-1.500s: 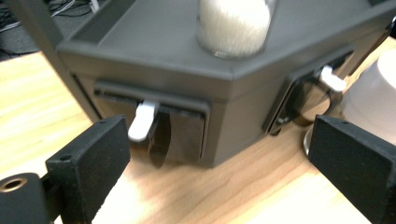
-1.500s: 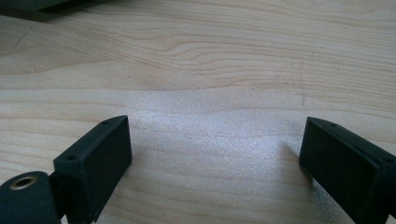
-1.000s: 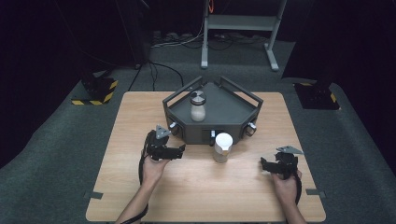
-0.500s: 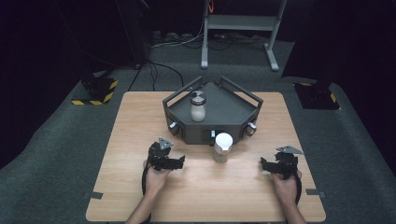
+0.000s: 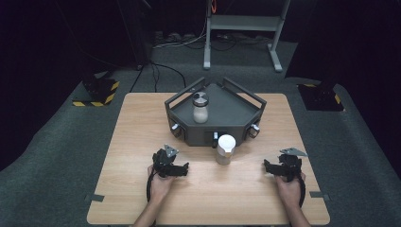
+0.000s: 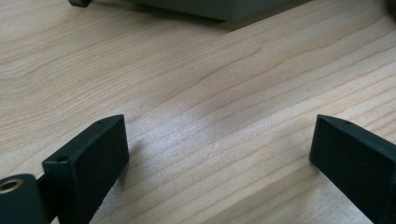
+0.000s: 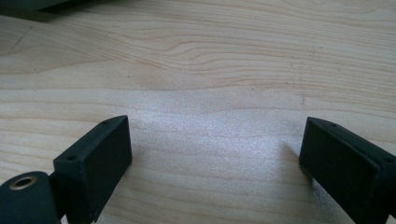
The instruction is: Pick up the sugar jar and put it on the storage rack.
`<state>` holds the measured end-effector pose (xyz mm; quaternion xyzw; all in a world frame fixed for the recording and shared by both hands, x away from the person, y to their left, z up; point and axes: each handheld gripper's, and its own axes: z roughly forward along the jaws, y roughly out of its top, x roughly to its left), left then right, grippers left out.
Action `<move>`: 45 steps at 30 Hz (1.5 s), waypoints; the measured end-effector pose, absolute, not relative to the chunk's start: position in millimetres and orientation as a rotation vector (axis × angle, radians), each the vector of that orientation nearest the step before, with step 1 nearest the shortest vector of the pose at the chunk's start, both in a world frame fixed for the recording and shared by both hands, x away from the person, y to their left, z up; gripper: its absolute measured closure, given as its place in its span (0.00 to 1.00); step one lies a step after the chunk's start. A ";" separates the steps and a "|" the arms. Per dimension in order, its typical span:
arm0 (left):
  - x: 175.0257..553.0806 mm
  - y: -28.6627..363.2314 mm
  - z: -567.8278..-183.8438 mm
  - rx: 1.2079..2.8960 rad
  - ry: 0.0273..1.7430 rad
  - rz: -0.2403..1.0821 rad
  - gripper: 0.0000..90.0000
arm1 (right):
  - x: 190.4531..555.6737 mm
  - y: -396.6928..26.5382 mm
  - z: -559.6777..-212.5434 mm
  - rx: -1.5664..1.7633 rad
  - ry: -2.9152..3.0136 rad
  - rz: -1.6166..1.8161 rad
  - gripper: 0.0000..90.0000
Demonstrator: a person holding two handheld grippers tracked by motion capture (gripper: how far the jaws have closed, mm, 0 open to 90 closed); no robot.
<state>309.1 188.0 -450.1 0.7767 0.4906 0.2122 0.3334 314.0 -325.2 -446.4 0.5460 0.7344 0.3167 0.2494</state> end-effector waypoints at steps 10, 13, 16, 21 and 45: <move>310.4 186.8 -450.0 2.026 1.292 0.553 0.04 | 314.0 -325.1 -446.4 1.487 2.000 0.862 0.10; 310.5 186.8 -450.1 2.026 1.291 0.552 0.04 | 314.0 -325.2 -446.3 1.487 2.000 0.862 0.10; 310.4 186.8 -450.1 2.026 1.291 0.552 0.04 | 314.0 -325.3 -446.3 1.487 2.001 0.863 0.10; 310.7 187.6 -450.4 2.021 1.291 0.546 0.04 | 314.5 -325.7 -446.2 1.484 2.006 0.864 0.09; 310.7 187.8 -450.5 2.019 1.292 0.548 0.04 | 315.0 -325.2 -446.0 1.489 2.004 0.863 0.09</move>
